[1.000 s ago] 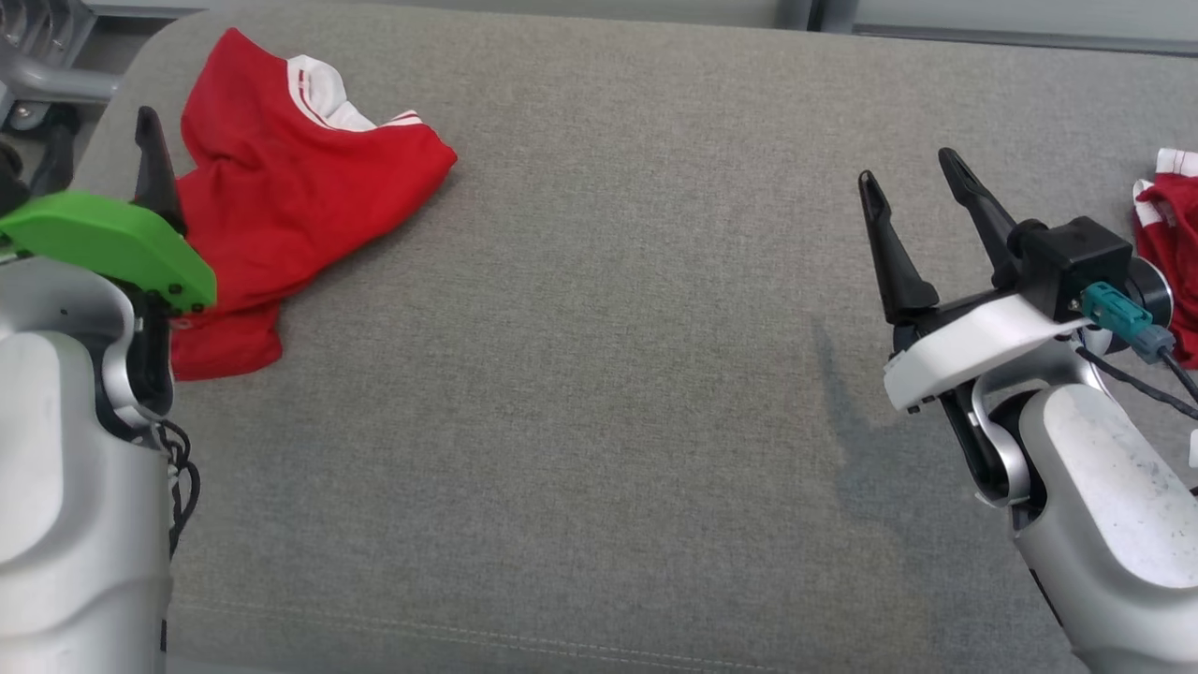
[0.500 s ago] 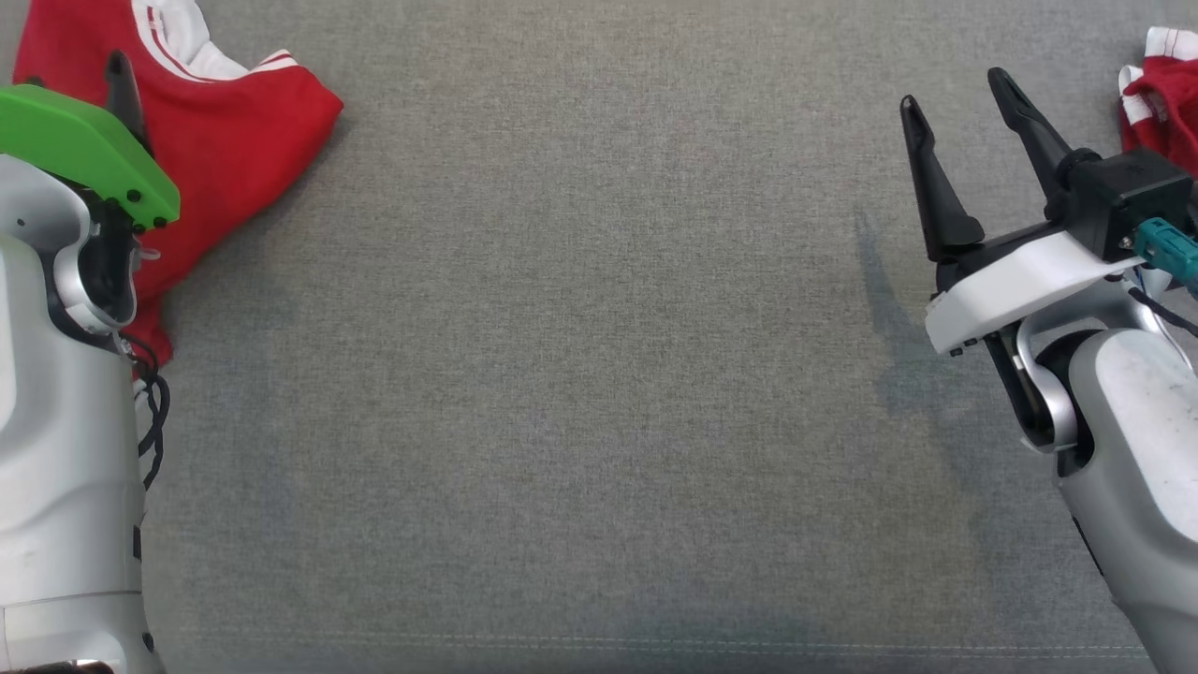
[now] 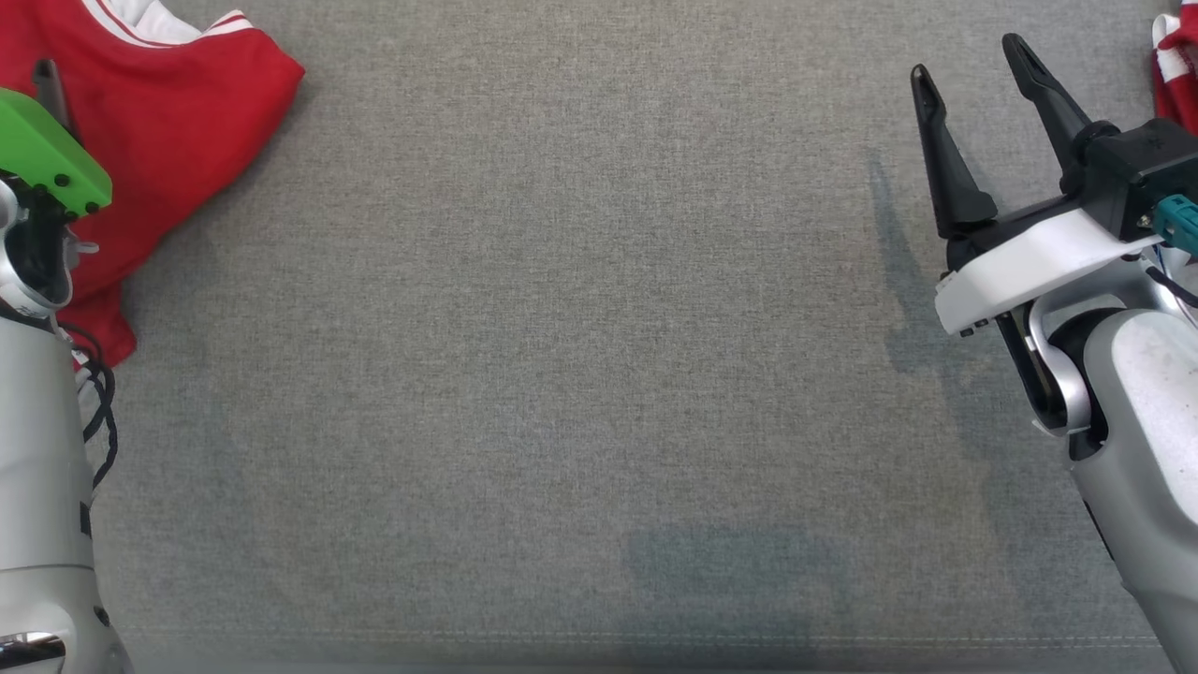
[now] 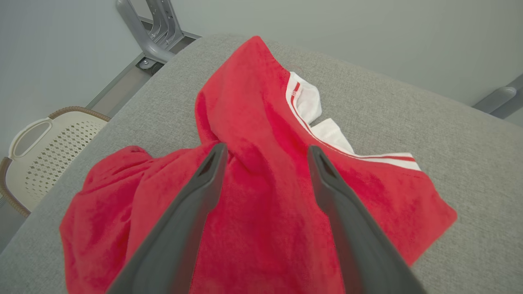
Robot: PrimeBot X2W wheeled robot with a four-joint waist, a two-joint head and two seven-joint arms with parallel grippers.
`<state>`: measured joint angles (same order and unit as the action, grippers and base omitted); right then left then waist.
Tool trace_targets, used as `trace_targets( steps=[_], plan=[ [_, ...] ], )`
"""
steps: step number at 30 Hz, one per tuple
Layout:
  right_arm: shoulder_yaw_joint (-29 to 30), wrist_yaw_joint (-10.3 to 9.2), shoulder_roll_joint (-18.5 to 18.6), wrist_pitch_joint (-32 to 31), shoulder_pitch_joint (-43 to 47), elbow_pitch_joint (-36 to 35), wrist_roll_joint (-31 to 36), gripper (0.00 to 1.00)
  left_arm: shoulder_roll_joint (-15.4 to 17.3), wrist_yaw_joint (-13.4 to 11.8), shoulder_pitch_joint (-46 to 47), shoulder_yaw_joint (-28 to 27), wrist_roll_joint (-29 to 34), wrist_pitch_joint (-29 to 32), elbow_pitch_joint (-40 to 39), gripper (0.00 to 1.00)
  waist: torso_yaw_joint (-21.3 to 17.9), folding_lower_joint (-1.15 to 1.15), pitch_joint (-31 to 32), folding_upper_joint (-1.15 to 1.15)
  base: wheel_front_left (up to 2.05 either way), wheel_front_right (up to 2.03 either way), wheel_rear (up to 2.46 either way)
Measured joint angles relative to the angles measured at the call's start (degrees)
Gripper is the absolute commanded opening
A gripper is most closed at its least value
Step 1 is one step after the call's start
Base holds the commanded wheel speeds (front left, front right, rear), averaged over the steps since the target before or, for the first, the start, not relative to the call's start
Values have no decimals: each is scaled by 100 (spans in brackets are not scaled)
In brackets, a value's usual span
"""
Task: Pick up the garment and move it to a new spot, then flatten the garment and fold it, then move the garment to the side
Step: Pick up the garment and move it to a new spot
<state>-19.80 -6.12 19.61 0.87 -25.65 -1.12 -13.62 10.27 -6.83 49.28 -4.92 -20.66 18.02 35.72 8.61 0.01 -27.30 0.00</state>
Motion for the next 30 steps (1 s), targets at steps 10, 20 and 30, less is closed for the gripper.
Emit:
trace_targets(
  steps=[10,20,30],
  plan=[
    [-25,5,30,-89,-51,-92,10,100,12,0,210,-196,-4,-52,347,100,-58,0,-233,0,0,0,0],
    [34,4,65,-92,-85,-109,18,100,-42,0,324,-281,-58,-204,675,17,-75,0,-346,0,0,0,0],
    [79,-2,64,-85,-86,-105,25,100,-124,29,433,-634,-457,-557,822,0,-35,0,-351,0,0,0,0]
  ],
)
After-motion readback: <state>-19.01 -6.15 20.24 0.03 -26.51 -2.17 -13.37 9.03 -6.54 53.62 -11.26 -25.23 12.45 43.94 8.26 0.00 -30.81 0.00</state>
